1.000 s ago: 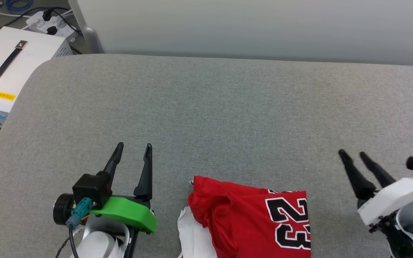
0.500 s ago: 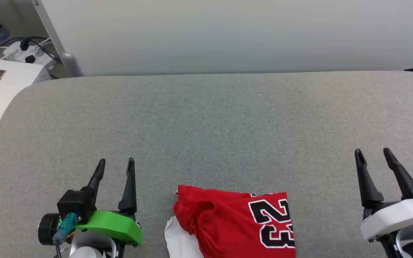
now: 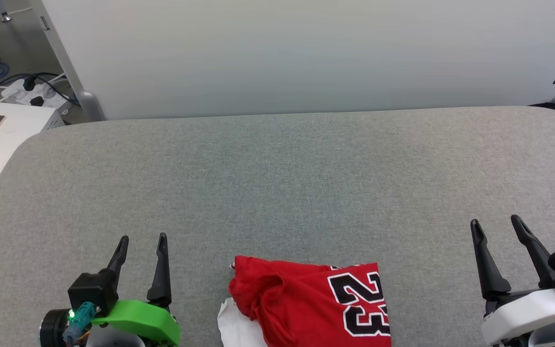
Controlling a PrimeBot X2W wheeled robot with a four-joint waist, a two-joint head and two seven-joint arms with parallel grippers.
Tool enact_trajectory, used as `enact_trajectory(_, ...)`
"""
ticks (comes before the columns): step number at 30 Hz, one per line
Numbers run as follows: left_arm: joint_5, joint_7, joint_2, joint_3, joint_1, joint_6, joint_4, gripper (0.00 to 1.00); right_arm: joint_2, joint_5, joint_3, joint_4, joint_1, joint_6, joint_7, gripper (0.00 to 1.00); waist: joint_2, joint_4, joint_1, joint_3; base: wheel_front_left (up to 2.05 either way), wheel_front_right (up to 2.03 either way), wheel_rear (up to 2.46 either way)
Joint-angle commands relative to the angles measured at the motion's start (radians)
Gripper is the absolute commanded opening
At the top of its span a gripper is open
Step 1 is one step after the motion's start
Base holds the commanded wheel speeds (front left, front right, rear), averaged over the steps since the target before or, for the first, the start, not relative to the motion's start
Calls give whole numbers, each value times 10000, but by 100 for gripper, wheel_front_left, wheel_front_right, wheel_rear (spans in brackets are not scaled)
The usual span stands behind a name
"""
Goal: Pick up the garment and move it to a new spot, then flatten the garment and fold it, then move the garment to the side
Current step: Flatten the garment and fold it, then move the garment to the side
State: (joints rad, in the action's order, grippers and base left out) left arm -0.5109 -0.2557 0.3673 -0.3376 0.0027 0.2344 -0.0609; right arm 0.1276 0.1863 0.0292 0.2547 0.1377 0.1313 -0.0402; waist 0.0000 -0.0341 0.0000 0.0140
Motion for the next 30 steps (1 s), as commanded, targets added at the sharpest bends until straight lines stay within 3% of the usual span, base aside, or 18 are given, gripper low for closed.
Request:
enact_trajectory(1,-78,-47,-1,70,141,58,-48,100,-43,-94,-6,96,77,-6,-54,100,0,4,0,-13,0,0,0)
enact_trajectory(10,-43,-54,-93,93,-93,-72,-171,100,-197,242,149,90,69,-6,-316,100,0,181,0,-107,0,0,0)
enact_trajectory(19,305,-59,-473,394,-720,-301,97,100,599,3308,900,-1530,208,-6,-1664,100,0,862,0,-901,0,0,0)
enact_trajectory(24,624,-59,-789,527,-1025,-524,263,100,1536,5563,-150,-2287,249,-6,-3237,100,0,1220,0,-1462,0,0,0)
enact_trajectory(30,986,-60,-1252,698,-1298,-794,294,100,1961,7452,-1297,-2693,-67,-6,-4151,100,0,1556,0,-2044,0,0,0)
